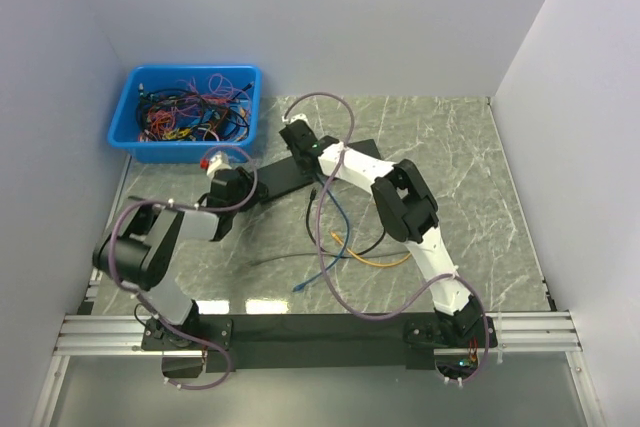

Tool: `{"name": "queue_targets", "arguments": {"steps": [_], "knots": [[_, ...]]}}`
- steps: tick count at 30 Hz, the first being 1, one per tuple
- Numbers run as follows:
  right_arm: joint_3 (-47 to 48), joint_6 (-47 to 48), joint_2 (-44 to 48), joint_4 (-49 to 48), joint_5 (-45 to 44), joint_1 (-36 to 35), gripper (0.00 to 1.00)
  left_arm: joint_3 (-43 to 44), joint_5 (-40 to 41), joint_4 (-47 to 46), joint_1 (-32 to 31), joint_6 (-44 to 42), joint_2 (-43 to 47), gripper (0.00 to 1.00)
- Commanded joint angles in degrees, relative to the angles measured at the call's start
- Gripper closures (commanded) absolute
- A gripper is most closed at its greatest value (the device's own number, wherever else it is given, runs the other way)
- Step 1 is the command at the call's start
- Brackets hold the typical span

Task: Insert the plug into the switch port

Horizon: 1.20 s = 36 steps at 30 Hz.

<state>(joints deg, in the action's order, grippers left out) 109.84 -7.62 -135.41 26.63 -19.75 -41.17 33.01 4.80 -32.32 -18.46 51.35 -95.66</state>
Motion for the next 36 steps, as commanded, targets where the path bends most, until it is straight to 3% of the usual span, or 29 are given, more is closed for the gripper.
{"name": "queue_targets", "arguments": {"steps": [1,8,12,18,24,29,31,36], "knots": [[-3.31,-3.72,3.22,-2.64,7.88,-7.78,1.0,-5.23,-6.47,3.04,-2.64,3.4,6.26,0.51],[-7.89,-5.92,5.69,-5.45,9.28,-12.53,1.0,-15.07,-4.97,15.34,-2.64,5.07,23.22,0.51],[-7.19,-4.52,5.78,-6.33,9.29,-13.24,1.0,-17.45,-2.26,22.37,-2.64,6.04,35.59,0.49],[-2.8,0.23,6.56,-5.63,5.17,-12.01,1.0,-16.76,1.0,34.94,-2.64,5.25,46.24,0.44],[-1.29,2.34,10.77,-3.78,0.59,-8.24,1.0,-15.09,2.94,39.35,-2.64,3.5,52.5,0.41],[-8.49,2.78,18.24,-3.96,-1.87,-6.56,1.0,-12.1,3.54,39.25,-2.46,-0.72,54.43,0.32],[-11.48,2.52,22.28,-3.61,-2.31,-6.64,1.0,-10.61,6.18,40.22,-2.29,-1.69,54.35,0.11],[-27.37,-2.13,33.43,-7.29,0.14,-7.61,1.0,-6.3,11.54,39.35,-1.32,-4.94,51.63,0.14]]}}
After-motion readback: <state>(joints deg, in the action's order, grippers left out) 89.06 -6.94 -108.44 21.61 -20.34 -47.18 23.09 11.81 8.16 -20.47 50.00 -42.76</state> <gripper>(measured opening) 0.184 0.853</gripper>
